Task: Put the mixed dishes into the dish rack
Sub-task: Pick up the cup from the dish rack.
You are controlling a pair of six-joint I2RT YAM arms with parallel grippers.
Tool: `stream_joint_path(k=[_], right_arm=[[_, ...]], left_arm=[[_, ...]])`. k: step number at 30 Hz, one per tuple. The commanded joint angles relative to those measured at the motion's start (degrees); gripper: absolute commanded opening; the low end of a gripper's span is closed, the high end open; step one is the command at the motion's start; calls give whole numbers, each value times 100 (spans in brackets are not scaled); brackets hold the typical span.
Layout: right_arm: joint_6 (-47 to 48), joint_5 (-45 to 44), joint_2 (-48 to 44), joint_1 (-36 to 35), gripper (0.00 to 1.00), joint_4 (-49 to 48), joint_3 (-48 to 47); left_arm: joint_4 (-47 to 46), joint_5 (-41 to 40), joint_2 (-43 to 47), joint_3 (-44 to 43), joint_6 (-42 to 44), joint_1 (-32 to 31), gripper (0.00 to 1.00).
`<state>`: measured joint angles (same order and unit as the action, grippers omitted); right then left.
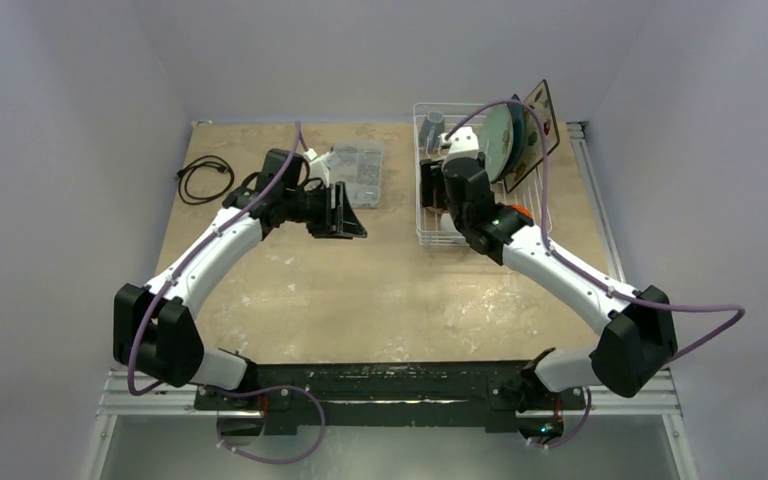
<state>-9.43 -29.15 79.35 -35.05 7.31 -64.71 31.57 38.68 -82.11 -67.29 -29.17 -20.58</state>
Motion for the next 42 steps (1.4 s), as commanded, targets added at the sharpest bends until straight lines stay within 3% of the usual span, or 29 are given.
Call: stream_joint_path(k=[1, 11, 22, 32, 36, 42], right_arm=[[469, 503, -285, -796, 0, -1033, -109], [662, 1291, 13, -1749, 0, -2046, 515], [728, 985, 863, -2240, 0, -2716, 1335], [-1, 533, 492, -2243, 0, -1608, 787], [-105, 529, 552, -2207, 0, -891, -50], [-1003, 1404, 220, -1295, 0, -745, -483]], left_arm=[[128, -773, 654, -287, 297, 243, 48], [-40, -2256, 1681, 41, 320, 621, 48], [-133, -2080, 1546, 99, 235, 698, 48], [-161, -1621, 1276, 58, 150, 701, 48], [-198, -1530, 1267, 71, 144, 696, 48], [-243, -1377, 1194, 75, 119, 696, 48]])
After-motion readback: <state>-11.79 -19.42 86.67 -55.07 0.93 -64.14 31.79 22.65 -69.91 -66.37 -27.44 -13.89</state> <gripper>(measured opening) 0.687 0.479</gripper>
